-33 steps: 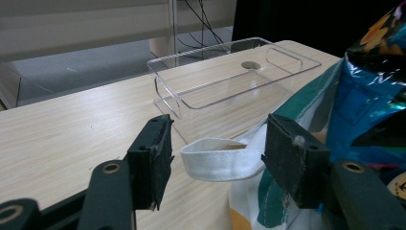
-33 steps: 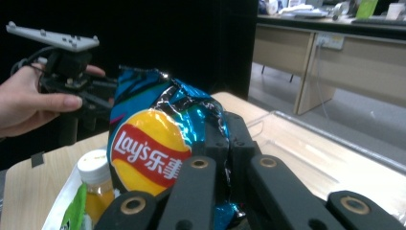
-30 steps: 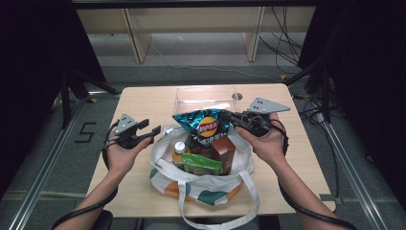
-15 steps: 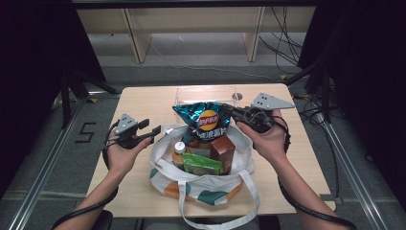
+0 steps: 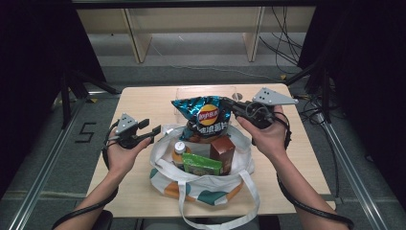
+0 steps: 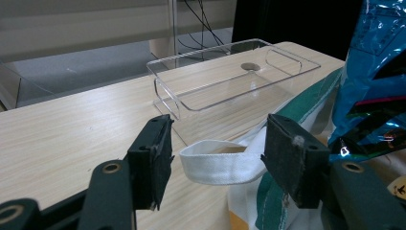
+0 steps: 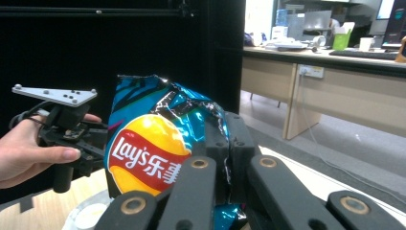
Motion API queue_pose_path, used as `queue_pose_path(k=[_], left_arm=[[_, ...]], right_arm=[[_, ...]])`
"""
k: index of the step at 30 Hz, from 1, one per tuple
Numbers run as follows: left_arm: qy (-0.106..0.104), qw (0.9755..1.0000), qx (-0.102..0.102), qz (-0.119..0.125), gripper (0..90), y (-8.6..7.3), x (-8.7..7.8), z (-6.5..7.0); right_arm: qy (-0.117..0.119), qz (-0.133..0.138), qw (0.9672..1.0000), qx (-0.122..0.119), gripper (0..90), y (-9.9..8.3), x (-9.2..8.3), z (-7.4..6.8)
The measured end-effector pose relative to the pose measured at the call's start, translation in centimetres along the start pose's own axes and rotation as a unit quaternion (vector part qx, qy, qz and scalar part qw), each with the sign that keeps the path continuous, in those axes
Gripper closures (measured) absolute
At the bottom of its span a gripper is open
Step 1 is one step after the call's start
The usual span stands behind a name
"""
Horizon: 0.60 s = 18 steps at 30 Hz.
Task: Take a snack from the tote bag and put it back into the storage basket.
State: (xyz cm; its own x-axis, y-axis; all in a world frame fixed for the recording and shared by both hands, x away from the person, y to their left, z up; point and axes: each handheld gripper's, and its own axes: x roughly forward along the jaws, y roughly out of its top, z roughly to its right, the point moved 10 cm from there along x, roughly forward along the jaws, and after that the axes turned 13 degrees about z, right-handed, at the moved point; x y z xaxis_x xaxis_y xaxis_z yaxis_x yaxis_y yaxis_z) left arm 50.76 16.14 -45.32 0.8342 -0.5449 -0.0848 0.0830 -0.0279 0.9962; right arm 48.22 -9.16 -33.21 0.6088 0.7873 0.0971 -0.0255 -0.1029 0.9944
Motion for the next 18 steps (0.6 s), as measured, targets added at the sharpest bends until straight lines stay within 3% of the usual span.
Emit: queue_pose_path(k=[3,12,14,16,18], left_arm=[[-0.003,1.0,0.006,0.001,42.2,0.0,0.0,0.0],[-0.001,1.0,0.0,0.006,42.4,0.2,0.0,0.1],[-0.001,1.0,0.004,0.006,42.5,0.2,0.0,0.1],[0.0,1.0,0.0,0.006,42.5,0.2,0.0,0.1],[0.0,1.0,0.0,0.006,42.5,0.1,0.0,0.1]], right_arm=[[-0.007,0.0,1.0,0.002,90.0,0.2,0.1,0.1],[-0.01,0.016,0.9998,-0.008,90.0,1.7,0.2,0.2],[-0.016,0.015,0.9998,0.005,90.0,1.9,0.2,0.2],[-0.012,0.022,0.9997,-0.008,90.0,2.1,0.3,0.5],[-0.015,0.019,0.9997,0.002,90.0,2.2,0.2,0.4]])
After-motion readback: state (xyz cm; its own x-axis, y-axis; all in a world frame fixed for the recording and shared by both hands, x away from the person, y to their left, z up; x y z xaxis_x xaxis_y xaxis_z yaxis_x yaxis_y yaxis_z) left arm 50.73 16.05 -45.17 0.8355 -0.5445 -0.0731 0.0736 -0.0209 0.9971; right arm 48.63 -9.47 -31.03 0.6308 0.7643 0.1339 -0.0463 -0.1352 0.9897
